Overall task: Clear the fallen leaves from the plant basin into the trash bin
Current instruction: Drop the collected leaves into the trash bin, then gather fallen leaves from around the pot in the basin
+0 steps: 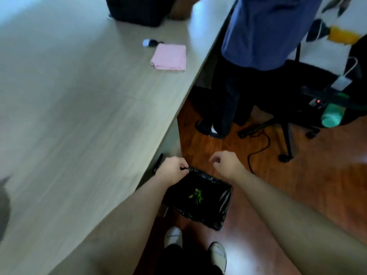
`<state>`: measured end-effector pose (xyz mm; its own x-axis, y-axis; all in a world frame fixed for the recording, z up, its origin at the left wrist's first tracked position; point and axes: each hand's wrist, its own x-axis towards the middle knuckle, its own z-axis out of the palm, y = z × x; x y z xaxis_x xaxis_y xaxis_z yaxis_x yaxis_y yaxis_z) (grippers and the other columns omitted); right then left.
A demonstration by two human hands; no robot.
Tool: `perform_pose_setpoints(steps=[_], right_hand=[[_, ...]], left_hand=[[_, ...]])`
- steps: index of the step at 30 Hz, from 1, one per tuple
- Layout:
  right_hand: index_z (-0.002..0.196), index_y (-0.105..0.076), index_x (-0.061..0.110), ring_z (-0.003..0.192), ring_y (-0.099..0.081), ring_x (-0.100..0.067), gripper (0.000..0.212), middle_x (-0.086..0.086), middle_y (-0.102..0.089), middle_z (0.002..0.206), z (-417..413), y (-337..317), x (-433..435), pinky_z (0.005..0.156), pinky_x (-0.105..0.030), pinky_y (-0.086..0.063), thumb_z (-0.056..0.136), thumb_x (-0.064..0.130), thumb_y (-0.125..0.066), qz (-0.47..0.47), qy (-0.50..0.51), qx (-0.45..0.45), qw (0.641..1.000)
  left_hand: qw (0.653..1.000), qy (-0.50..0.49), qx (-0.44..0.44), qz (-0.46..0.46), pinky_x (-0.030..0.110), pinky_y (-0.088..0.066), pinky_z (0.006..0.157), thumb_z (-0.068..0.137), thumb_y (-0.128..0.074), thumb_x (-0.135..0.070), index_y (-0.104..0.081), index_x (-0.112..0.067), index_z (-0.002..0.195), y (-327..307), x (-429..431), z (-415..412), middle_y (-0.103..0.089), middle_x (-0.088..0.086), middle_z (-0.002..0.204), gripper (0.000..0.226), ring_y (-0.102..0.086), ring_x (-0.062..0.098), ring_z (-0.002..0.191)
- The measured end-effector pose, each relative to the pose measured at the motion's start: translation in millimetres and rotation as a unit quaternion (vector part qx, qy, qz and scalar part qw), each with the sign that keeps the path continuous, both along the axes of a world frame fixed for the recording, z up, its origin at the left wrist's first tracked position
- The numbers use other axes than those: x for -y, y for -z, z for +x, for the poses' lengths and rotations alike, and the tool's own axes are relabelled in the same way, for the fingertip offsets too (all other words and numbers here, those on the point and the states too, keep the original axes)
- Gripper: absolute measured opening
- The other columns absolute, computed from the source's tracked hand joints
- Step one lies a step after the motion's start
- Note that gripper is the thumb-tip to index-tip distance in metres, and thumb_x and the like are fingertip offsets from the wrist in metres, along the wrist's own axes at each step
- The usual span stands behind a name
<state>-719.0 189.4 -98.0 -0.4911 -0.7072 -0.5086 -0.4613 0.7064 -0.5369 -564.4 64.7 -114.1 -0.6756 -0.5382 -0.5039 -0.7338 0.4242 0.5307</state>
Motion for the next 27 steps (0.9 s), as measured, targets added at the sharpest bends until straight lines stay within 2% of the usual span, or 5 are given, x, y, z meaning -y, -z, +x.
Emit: perform_pose_setpoints(steps=[4, 9, 12, 20, 27], right_hand=[[0.094, -0.072, 0.013, 0.102, -0.064, -0.022, 0.024, -0.006, -0.070, 0.107, 7, -46, 28, 0.094, -0.027, -0.049, 0.089, 0.006, -0.050, -0.070, -0.035, -0.027, 0.997], [0.090, -0.074, 0.010, 0.097, -0.065, -0.020, 0.023, -0.009, -0.073, 0.103, 61, -82, 80, 0.079, -0.010, -0.037, 0.087, 0.005, -0.052, -0.135, -0.137, -0.059, 0.980], [0.096, -0.072, 0.007, 0.099, -0.064, -0.021, 0.022, -0.009, -0.072, 0.106, 119, -101, 106, 0.081, -0.014, -0.040, 0.089, 0.005, -0.052, -0.148, -0.218, -0.039, 0.964], [0.092, -0.075, 0.010, 0.097, -0.066, -0.020, 0.020, -0.008, -0.074, 0.102, 292, -136, 145, 0.085, -0.018, -0.042, 0.084, 0.004, -0.057, -0.211, -0.415, -0.026, 0.885], [0.092, -0.075, 0.013, 0.092, -0.064, -0.015, 0.023, -0.003, -0.073, 0.102, 433, -126, 172, 0.079, -0.018, -0.043, 0.084, 0.005, -0.055, -0.192, -0.506, -0.003, 0.841]], left_hand=[[0.995, -0.064, -0.046, -0.061, 0.024, -0.049, 0.086, 0.087, -0.063, -0.021, -0.069, -0.014, 0.102, -56, -1, 21, -0.073, 0.004, 0.106, 0.018, -0.067, 0.019, 0.100], [0.972, -0.191, -0.074, -0.117, 0.032, -0.055, 0.085, 0.083, -0.063, -0.019, -0.071, -0.014, 0.092, -102, 3, 99, -0.075, 0.008, 0.098, 0.013, -0.068, 0.023, 0.094], [0.949, -0.270, -0.061, -0.148, 0.027, -0.050, 0.080, 0.084, -0.063, -0.022, -0.072, -0.014, 0.095, -119, -1, 169, -0.074, 0.007, 0.099, 0.015, -0.067, 0.021, 0.094], [0.833, -0.521, -0.027, -0.188, 0.025, -0.046, 0.073, 0.080, -0.064, -0.017, -0.073, -0.013, 0.085, -133, -49, 372, -0.075, 0.005, 0.092, 0.011, -0.067, 0.020, 0.089], [0.766, -0.608, -0.013, -0.209, 0.036, -0.055, 0.076, 0.075, -0.059, -0.014, -0.071, -0.012, 0.076, -124, -53, 496, -0.075, 0.006, 0.083, 0.013, -0.067, 0.024, 0.083]])
